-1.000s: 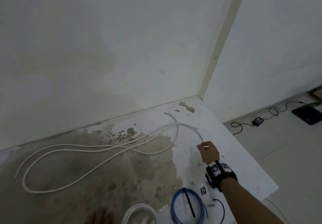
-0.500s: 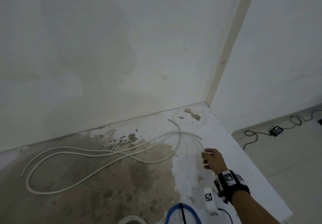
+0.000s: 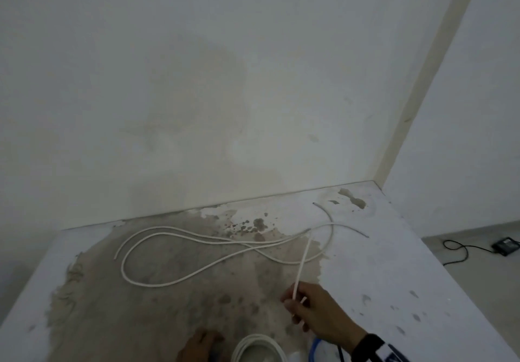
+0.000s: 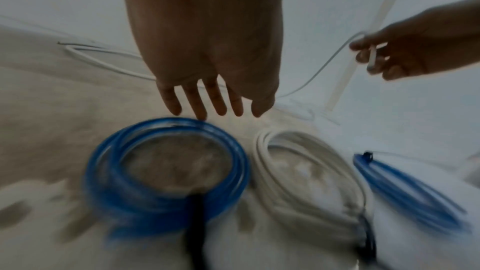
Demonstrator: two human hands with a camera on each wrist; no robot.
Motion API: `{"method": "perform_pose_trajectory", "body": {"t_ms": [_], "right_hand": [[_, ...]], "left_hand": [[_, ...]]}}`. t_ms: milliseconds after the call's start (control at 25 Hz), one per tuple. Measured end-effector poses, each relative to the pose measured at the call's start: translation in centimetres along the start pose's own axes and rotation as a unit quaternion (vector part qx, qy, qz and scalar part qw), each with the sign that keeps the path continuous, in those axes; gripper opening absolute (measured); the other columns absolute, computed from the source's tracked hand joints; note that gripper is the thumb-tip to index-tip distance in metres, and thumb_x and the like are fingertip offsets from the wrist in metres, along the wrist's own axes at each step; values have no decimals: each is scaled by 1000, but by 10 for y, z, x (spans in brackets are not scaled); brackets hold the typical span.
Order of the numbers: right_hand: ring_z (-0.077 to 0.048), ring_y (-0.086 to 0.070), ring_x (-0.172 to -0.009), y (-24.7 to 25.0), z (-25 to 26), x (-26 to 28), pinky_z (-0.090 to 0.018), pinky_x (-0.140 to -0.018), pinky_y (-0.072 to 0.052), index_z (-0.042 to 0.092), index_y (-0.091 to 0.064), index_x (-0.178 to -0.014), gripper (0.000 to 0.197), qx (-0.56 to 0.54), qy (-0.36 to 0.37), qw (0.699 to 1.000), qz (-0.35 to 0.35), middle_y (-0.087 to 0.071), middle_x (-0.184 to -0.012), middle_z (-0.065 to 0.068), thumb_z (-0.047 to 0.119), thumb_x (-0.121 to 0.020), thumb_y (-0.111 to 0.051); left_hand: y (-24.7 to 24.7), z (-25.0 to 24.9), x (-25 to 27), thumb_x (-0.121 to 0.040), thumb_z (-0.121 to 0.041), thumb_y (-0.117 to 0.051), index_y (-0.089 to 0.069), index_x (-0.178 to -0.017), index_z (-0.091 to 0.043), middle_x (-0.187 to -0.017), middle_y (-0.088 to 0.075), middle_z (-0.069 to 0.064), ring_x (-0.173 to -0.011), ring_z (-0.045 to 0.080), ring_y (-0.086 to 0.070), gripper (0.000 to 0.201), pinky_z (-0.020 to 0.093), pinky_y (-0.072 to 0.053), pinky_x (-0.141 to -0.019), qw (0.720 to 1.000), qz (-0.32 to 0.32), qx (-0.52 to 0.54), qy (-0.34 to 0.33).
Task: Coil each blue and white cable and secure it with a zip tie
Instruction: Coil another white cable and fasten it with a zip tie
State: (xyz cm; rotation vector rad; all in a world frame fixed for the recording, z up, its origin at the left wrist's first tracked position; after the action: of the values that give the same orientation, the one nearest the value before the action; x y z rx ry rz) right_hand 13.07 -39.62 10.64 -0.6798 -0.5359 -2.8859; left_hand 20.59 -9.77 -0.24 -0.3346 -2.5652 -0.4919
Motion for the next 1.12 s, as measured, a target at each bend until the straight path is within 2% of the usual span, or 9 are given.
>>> {"method": "perform_pose_trajectory", "body": {"t_ms": [80, 160, 320, 400, 520, 600, 720, 840, 1120], "right_hand": [[-10, -66, -71, -42, 7, 4, -24, -65, -55, 17, -66, -94, 12, 46, 26, 995, 80, -68, -85, -1, 28, -97, -62], [-15, -68, -88, -75, 18, 9, -25, -75, -52, 13, -68, -103, 21, 132, 84, 983, 101, -70, -100, -5, 31, -96, -61], [-29, -55, -124, -128, 16, 17, -22, -93, -38, 1, -61, -129, 37, 240, 104, 956, 135, -59, -133, -18, 25, -102, -54], [-29, -58, -116, -121, 26, 25, -27, -93, -41, 8, -65, -121, 31, 281, 136, 942, 120, -61, -123, -13, 27, -99, -57], [-7, -59, -92, -36, 63, 20, -28, -83, -50, 26, -60, -115, 26, 211, 159, 958, -110, -54, -107, 9, 28, -90, -67], [2, -52, -102, -1, 107, 10, -19, -88, -45, 31, -47, -128, 43, 153, 227, 943, -191, -46, -120, 13, 32, -91, -69], [-3, -57, -92, -24, 166, -19, -26, -84, -42, 15, -56, -106, 13, 68, 294, 950, -83, -62, -103, 5, 28, -103, -53], [-14, -62, -87, -20, 161, -44, -35, -85, -46, 4, -57, -93, 27, -15, 248, 967, -52, -69, -87, -2, 27, -105, -49], [-10, -49, -61, -9, 154, -42, -28, -64, -42, 22, -69, -103, 22, 99, 240, 965, -27, -56, -71, -10, 30, -105, -49]], "left_hand": [[-36, -33, 30, -79, -53, -68, -65, -90, -55, -86, -68, -24, -82, -1, -67, 12, 6, -46, -71, 999, 40, 29, 18], [-61, -82, 56, -81, -66, -58, -74, -95, -25, -86, -77, -7, -84, 14, -73, 47, 28, -53, -83, 996, 36, 17, -80], [-81, -153, 83, -105, -23, -41, -67, -109, -6, -65, -59, 1, -52, 15, -56, 32, 27, -49, -53, 980, 164, 92, -69], [-61, -169, 87, -106, -21, -37, -67, -110, -8, -58, -38, -4, -43, 8, -31, 33, 20, -29, -41, 983, 133, 84, -99], [-28, -189, 99, -105, -22, -36, -68, -108, -6, -57, -27, -6, -44, 6, -19, 36, 19, -16, -40, 979, 114, 105, -134], [-15, -216, 116, -105, -21, -37, -66, -109, -2, -56, -24, -6, -42, 5, -16, 35, 19, -11, -40, 966, 137, 151, -157], [13, -261, 135, -101, -21, -39, -65, -111, -4, -54, -25, -8, -39, 2, -18, 33, 19, -9, -39, 931, 146, 263, -206], [79, -283, 139, -102, -23, -37, -63, -114, -9, -54, -29, -8, -38, 2, -20, 32, 18, -10, -39, 884, 74, 380, -261], [146, -260, 136, -105, -22, -33, -56, -128, -11, -62, -45, -9, -42, 3, -29, 34, 16, -23, -40, 845, -62, 427, -316]]}}
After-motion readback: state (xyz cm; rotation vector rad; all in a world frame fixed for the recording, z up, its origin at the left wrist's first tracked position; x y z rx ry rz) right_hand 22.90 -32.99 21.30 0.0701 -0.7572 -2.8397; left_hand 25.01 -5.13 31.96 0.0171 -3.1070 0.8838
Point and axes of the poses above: each hand's wrist, its own x-axis away from the middle knuckle, its own y-axis out of the back of the hand, z = x × y, the point moved 8 cm from there along -x, towards the middle knuckle
